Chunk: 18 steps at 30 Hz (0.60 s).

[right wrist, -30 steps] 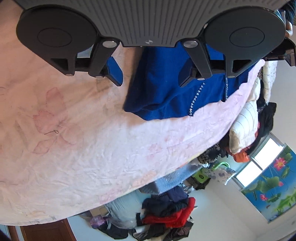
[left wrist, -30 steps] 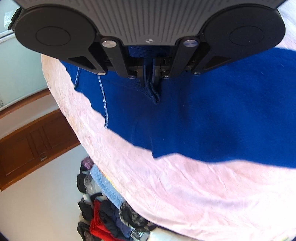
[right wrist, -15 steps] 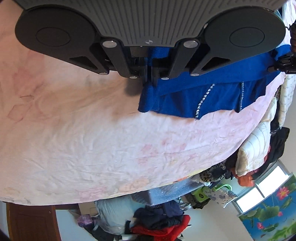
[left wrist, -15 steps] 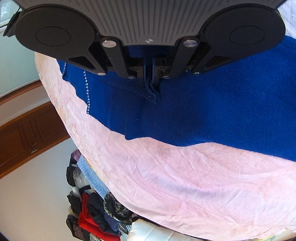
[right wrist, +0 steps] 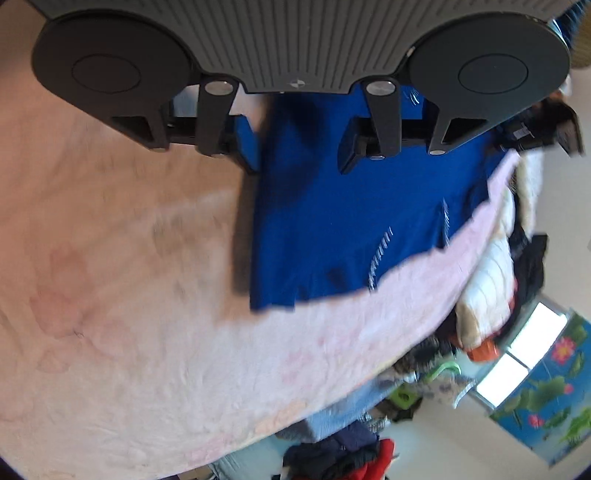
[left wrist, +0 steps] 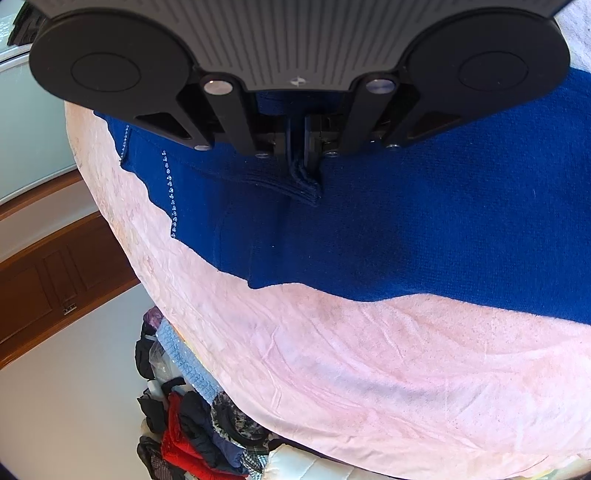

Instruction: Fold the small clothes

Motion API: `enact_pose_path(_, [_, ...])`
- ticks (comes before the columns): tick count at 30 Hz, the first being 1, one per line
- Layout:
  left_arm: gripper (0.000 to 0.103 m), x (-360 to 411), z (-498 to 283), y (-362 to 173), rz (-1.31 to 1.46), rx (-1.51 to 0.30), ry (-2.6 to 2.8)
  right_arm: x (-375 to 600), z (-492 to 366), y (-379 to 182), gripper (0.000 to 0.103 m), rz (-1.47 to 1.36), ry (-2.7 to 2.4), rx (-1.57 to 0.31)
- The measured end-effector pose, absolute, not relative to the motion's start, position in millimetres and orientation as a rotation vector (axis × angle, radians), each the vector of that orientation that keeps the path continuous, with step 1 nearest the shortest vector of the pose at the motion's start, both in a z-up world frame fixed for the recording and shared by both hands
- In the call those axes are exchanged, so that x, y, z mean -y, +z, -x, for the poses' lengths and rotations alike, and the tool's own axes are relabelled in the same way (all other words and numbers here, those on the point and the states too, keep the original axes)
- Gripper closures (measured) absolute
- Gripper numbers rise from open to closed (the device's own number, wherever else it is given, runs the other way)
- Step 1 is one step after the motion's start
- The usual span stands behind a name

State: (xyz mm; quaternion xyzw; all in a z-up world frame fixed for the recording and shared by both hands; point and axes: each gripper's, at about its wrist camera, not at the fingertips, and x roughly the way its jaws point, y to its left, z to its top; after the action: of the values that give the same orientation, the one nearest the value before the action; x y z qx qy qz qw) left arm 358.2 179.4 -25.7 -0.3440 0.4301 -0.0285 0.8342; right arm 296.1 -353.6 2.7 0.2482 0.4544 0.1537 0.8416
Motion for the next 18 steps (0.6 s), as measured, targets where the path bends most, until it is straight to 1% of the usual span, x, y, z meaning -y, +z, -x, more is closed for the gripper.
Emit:
enact_pose_path(1, [0.097, -179.5, -358.2, -25.4, 0.727, -0.911, -0.060, 350.3, -291.0, 2.9, 0.083, -0.494, 0.319, -0.953])
enact_pose_path(2, [0.097, -179.4, -358.4, -25.0, 0.723, -0.912, -0.060, 347.4, -287.9, 4.0, 0.097, -0.466, 0.308, -0.959])
enact_pose_path(5, [0.097, -180.2, -359.2, -25.2, 0.717, -0.914, -0.069, 340.4, -281.7, 10.3, 0.099, -0.341, 0.304, -0.928])
enact_pose_path(9, [0.097, -180.5, -358.1, -25.9, 0.719, -0.909, -0.071, 352.9, -289.4, 4.1, 0.100, -0.381, 0.295, -0.931])
enact_pose_path(10, [0.097, -180.5, -357.9, -25.8, 0.718, -0.909, -0.071, 353.2, -290.0, 3.6, 0.099, -0.384, 0.303, -0.936])
enact_pose_path(11, [0.097, -180.5, -357.9, -25.7, 0.717, -0.910, -0.072, 354.0, -290.3, 3.7, 0.088, -0.387, 0.309, -0.943])
enact_pose_path(12, [0.097, -180.8, -358.0, -25.7, 0.718, -0.911, -0.073, 355.7, -291.8, 4.3, 0.085, -0.400, 0.314, -0.957])
enact_pose_path(13, [0.097, -181.1, -358.0, -25.9, 0.719, -0.911, -0.075, 358.6, -293.4, 6.7, 0.075, -0.419, 0.316, -0.962])
enact_pose_path(14, [0.097, -181.5, -357.9, -25.8, 0.719, -0.910, -0.076, 362.9, -295.5, 12.1, 0.066, -0.449, 0.306, -0.944])
enact_pose_path(15, [0.097, -181.7, -357.7, -26.0, 0.721, -0.908, -0.077, 367.1, -297.8, 18.2, 0.061, -0.476, 0.299, -0.894])
enact_pose_path(16, [0.097, -181.7, -357.5, -26.2, 0.722, -0.907, -0.077, 370.7, -301.4, 23.3, 0.049, -0.491, 0.292, -0.841])
enact_pose_path(17, [0.097, -181.6, -357.2, -26.1, 0.723, -0.906, -0.076, 372.2, -311.0, 26.4, 0.047, -0.501, 0.276, -0.802])
enact_pose_path(18, [0.097, -181.6, -357.2, -26.0, 0.724, -0.907, -0.076, 372.2, -323.3, 26.3, 0.047, -0.509, 0.261, -0.803])
